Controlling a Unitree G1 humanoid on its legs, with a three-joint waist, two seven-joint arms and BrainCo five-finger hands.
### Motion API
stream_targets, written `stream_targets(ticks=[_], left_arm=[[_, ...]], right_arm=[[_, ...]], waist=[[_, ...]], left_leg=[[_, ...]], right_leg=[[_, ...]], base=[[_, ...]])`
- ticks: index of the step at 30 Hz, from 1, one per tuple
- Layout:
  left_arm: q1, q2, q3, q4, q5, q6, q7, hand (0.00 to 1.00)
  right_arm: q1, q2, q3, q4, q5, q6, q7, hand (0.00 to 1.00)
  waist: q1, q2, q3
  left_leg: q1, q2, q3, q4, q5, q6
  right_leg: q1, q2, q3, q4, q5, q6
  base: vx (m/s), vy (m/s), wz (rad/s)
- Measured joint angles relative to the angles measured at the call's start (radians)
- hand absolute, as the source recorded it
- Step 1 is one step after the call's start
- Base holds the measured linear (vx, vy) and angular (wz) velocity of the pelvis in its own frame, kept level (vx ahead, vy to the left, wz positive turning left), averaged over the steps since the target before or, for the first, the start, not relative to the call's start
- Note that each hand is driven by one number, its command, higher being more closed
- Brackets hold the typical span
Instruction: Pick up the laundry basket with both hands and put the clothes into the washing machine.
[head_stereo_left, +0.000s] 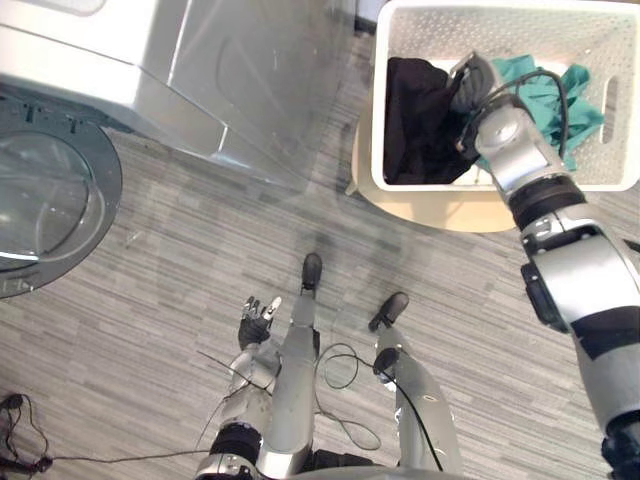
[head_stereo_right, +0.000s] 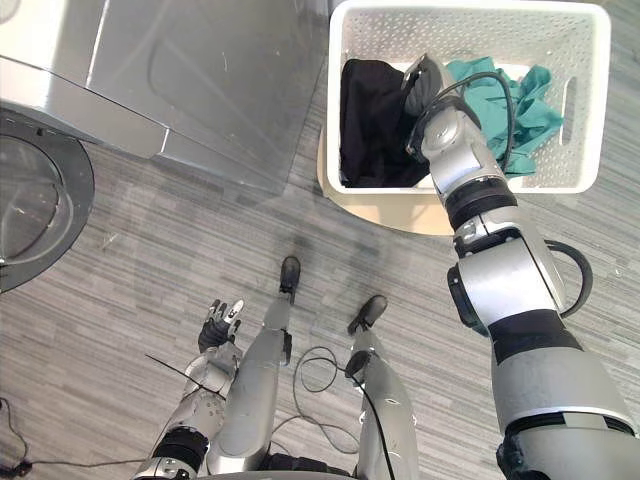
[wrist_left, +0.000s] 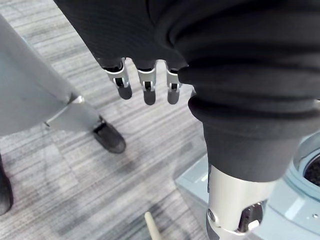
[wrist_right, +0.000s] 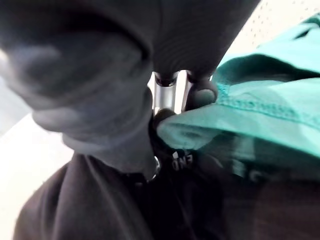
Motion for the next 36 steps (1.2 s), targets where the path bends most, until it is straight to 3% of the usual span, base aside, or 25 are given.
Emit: stream_targets(ticks=[5,10,15,21,26,36], left_arm=[[0.009,0.022,-0.009,0.052,0.021,0.002,0.008,0.00],[0.031,0.051,-0.011,0.076,0.046,0.005,0.007,0.00],[0.052,0.057,-0.011,0.076,0.101,0.006,0.006,0.00],[0.118,0.067,-0.080,-0.004,0.209,0.011,-0.017,0.00],[0.181,0.080,-0.135,-0.076,0.276,0.015,-0.058,0.00],[0.261,0.100,-0.206,-0.176,0.330,0.029,-0.059,0.00]], right_arm=[[0.013,-0.006,-0.179,-0.023,0.000,-0.001,-0.034,1.00],[0.043,-0.026,-0.259,-0.074,0.000,-0.001,-0.040,1.00],[0.092,-0.043,-0.291,-0.245,0.000,-0.003,-0.069,1.00],[0.179,-0.043,-0.335,-0.360,-0.011,-0.007,-0.102,1.00],[0.222,-0.044,-0.368,-0.366,-0.013,-0.040,-0.129,1.00],[0.259,-0.067,-0.373,-0.401,-0.013,-0.044,-0.156,1.00]], waist=[[-0.028,0.000,-0.002],[-0.043,-0.001,-0.004],[-0.047,-0.001,-0.025],[-0.077,0.001,-0.099],[-0.084,0.003,-0.153],[-0.094,0.003,-0.209]], left_leg=[[0.070,-0.001,0.005,-0.010,0.000,0.001],[0.142,-0.002,0.019,-0.059,0.023,0.014],[0.173,-0.003,0.031,-0.059,0.023,0.014],[0.199,-0.003,0.031,-0.061,0.022,0.015],[0.223,0.000,0.039,-0.062,0.020,0.016],[0.255,0.005,0.051,-0.064,0.015,0.022]], right_leg=[[0.057,-0.001,0.012,0.006,-0.005,-0.003],[0.096,-0.003,0.023,0.018,-0.007,-0.002],[0.118,-0.002,0.043,0.020,-0.007,-0.002],[0.145,0.001,0.046,0.011,-0.007,-0.001],[0.171,0.012,0.055,-0.004,-0.006,0.000],[0.229,0.026,0.065,-0.075,0.028,0.006]], base=[[-0.02,0.003,0.00],[-0.02,-0.001,-0.02],[0.00,-0.014,-0.07],[0.01,-0.009,-0.01],[-0.03,-0.010,-0.04],[0.00,-0.002,-0.02]])
